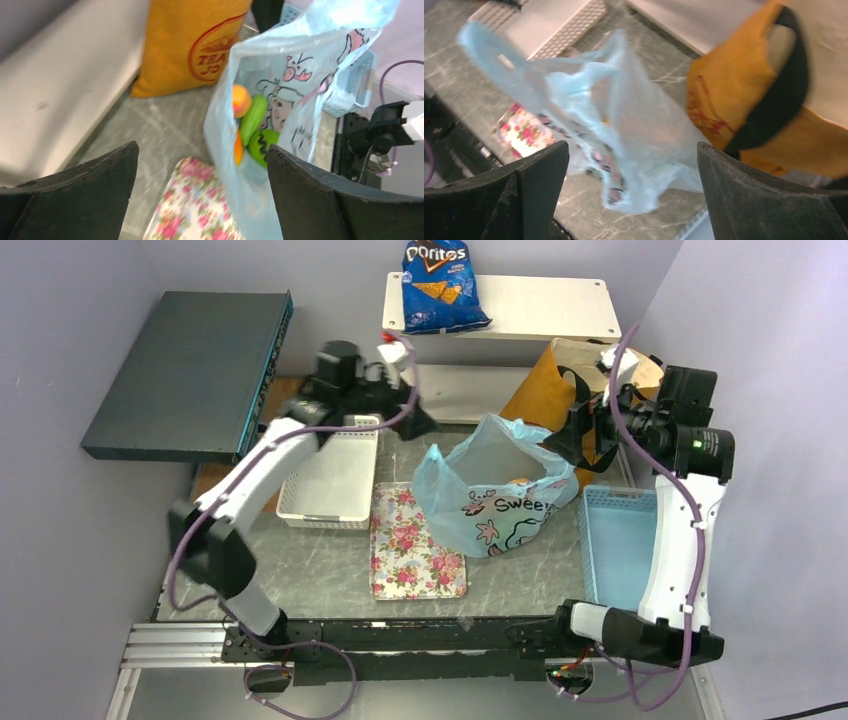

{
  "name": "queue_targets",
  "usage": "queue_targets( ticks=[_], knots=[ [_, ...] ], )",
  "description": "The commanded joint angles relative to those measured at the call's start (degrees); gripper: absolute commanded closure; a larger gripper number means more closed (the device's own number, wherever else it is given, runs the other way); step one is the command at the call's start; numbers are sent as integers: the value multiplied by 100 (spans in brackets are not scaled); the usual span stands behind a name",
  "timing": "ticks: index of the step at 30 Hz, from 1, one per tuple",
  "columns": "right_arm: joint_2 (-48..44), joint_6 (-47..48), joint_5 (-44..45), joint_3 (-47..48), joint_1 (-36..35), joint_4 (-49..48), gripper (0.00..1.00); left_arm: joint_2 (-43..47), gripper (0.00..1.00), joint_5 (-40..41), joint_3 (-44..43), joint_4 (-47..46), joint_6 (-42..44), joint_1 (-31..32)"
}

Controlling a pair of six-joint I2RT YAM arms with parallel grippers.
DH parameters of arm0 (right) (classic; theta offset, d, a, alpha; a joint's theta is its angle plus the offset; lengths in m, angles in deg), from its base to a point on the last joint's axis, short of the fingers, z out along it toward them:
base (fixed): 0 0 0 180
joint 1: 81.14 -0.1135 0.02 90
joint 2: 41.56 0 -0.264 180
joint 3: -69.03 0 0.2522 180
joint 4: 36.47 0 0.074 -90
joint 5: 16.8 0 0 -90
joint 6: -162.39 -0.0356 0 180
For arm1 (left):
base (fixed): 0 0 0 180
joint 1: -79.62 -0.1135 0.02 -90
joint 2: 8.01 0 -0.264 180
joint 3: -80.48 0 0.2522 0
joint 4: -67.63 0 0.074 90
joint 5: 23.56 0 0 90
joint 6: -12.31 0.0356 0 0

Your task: Untie the knot of the grocery bags and take out the mixed food

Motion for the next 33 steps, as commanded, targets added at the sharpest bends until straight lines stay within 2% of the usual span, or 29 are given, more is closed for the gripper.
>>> queue_targets(
  ticks=[1, 4, 9, 13, 16, 18, 20, 23, 25, 33],
  knots=[
    [-471, 218, 132, 21, -1027, 254, 0, 1427, 1, -772, 756, 498, 871, -876],
    [-543, 42, 530, -197, -2097, 13, 0, 1650, 1, -1152, 1081, 1102, 1381, -1384],
    [-195, -94, 765, -284, -3037, -301, 1, 1947, 1, -1427, 1668, 1569, 2284, -1701],
    [94, 139, 1208, -499, -3633, -488, 1, 1998, 1, -1064, 1936, 1259, 1807, -1681],
    [163, 265, 1608, -954, -4049, -881, 1, 1847, 2, -406, 1793, 1114, 1054, -1503],
    [203, 213, 1842, -1133, -4244, -1181, 1, 1749, 2, -246, 1738, 1002, 749, -1362],
    [278, 175, 1977, -1183, -4376, -1347, 1, 1723, 2, -461, 1813, 858, 647, -1246],
    [356, 217, 1996, -1266, -4451, -1476, 1, 1636, 1, -1330, 1843, 1080, 1332, -1004],
    [374, 303, 1915, -1193, -4462, -1382, 1, 1585, 1, -1610, 1845, 1348, 1946, -932],
    [-195, 284, 1508, 17, -4476, -617, 0, 1838, 1, -1549, 2060, 1377, 2754, -1180]
  ],
)
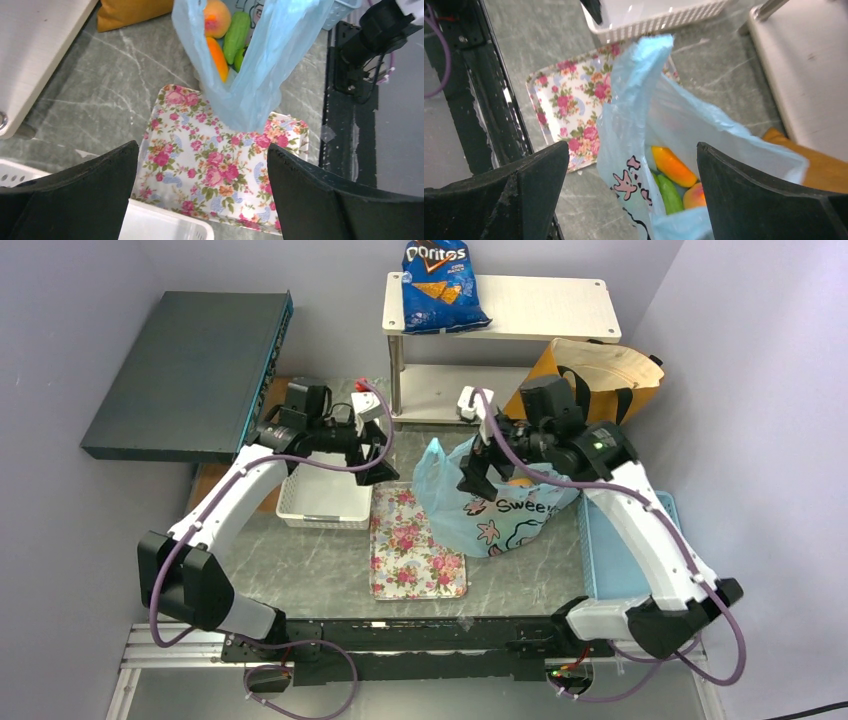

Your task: Untie the knot of the grocery bags and take out the mixed food

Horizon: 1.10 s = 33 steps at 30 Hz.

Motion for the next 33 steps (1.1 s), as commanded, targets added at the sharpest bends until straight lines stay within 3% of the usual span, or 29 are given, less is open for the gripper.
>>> queue_targets(
  ticks=[1, 6, 14, 22, 25, 31, 32, 33],
  knots=[
    [-490, -26, -349, 900, -66, 214, 0, 312, 1, -158, 114, -30, 726, -110],
    [-88, -105, -324, 838, -379, 210, 0, 691, 1, -13, 433, -273, 1282, -137],
    [478, 138, -42, 270, -490, -75, 1, 929, 1, -224, 546, 126, 2200, -116],
    [92, 676, 218, -1024, -490, -192, 7, 975, 1, -119, 569, 574, 3463, 427],
    [-221, 764, 159, -1171, -486, -14, 31, 893, 1, -62, 506, 717, 4058, 729],
    [-771, 1352, 176, -1397, -490, 320, 94, 632, 1, 183, 283, 627, 4915, 1412],
    [-862, 1421, 209, -1463, -489, 326, 100, 573, 1, 153, 198, 559, 4878, 1462],
    [-941, 1462, 218, -1508, -488, 329, 100, 484, 1, 110, 44, 619, 4925, 1521]
  ],
)
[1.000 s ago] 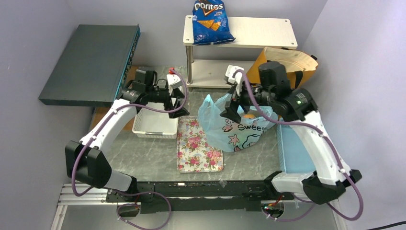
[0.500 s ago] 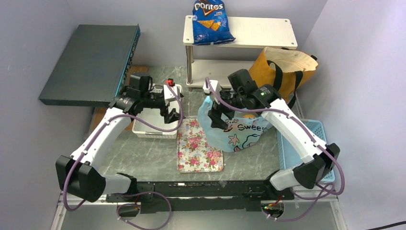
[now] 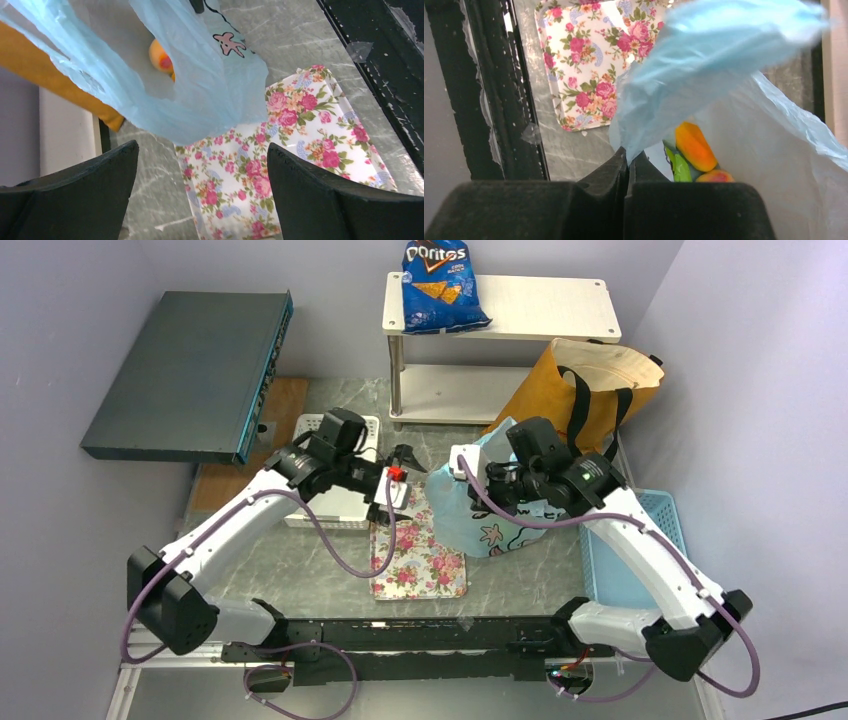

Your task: Untie the knot of the grocery bags and take out the mixed food

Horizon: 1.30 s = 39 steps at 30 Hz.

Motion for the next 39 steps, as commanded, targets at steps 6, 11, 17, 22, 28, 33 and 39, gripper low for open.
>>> queue_targets(
  ticks=[6, 11, 17, 22, 28, 33, 39],
  knots=[
    [-745, 712, -150, -434, -20, 343, 100, -410, 1, 25, -761, 310, 1684, 722],
    [-787, 762, -295, -510, -29, 443, 100, -688, 1, -3, -1107, 794, 2869, 961],
    [-806, 835, -338, -518, -56, 518, 100, -1309, 1, 105, -1684, 1999, 4768, 1176],
    [-853, 789, -328, -482, -64, 615, 100, -1927, 1, 660, -2319, 3149, 6171, 1260],
    [-1076, 741, -169, -487, -60, 895, 100, -2213, 19, 1277, -2474, 2875, 6135, 913],
    [-1200, 572, -249, -690, -64, 899, 100, -2476, 68, 1139, -2879, 1949, 5356, 496],
    [-1115, 325, -378, -620, -64, 777, 100, -2871, 100, 1043, -3389, 1527, 4742, 271]
  ],
)
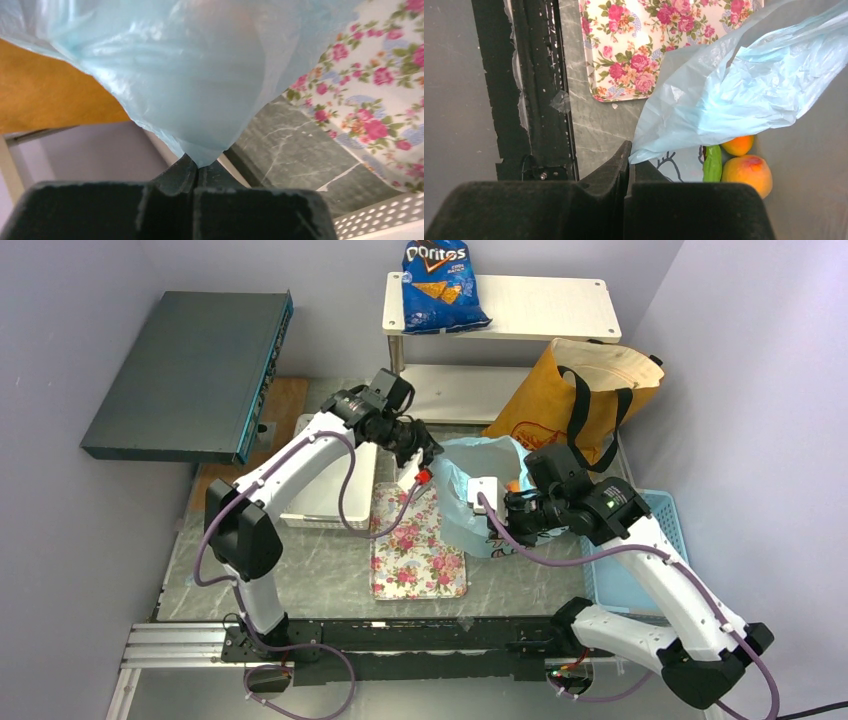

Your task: Untie the knot of the grocery bags and take out the mixed food

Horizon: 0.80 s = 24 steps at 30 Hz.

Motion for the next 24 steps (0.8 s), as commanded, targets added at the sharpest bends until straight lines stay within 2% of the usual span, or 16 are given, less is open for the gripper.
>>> queue_targets(
  ticks=[1, 8, 9, 11, 12, 13, 16, 18, 19, 20, 22, 24],
  knots=[
    [26, -238, -251, 88, -25, -41, 100, -172, 100, -145, -260, -512, -423, -79],
    [37, -509, -435, 311, -35, -184, 100, -333, 100, 64, 185, -2319, -1493, -253],
    [82, -604, -387, 398, -36, -274, 100, -304, 92, 58, 176, -2445, -1689, -260],
    [238, -873, -234, 687, -37, -388, 84, -105, 49, -60, 193, -2499, -2054, -280],
    [330, -1000, -85, 882, -32, -414, 77, 24, 32, -134, 211, -2403, -2196, -286],
    [409, -1137, 57, 1092, -21, -409, 71, 207, 24, -202, 277, -2339, -2427, -295],
    [475, -1484, 460, 1777, -19, -348, 38, 902, 12, -218, 731, -2595, -3424, -324],
    [392, -1757, 767, 2089, -3, -427, 20, 1383, 2, -57, 1103, -2889, -4458, -339],
    [355, -1866, 934, 2209, -3, -463, 14, 1586, 1, 124, 1272, -3132, -5026, -352],
    [334, -1999, 1180, 2299, 1, -514, 8, 1791, 1, 341, 1421, -3338, -5617, -365],
    [406, -2165, 1793, 2489, 8, -527, 5, 2083, 1, 955, 1492, -3488, -6793, -384],
    [543, -2244, 2474, 2587, 43, -491, 4, 2214, 1, 1363, 1122, -3086, -7850, -392]
  ],
)
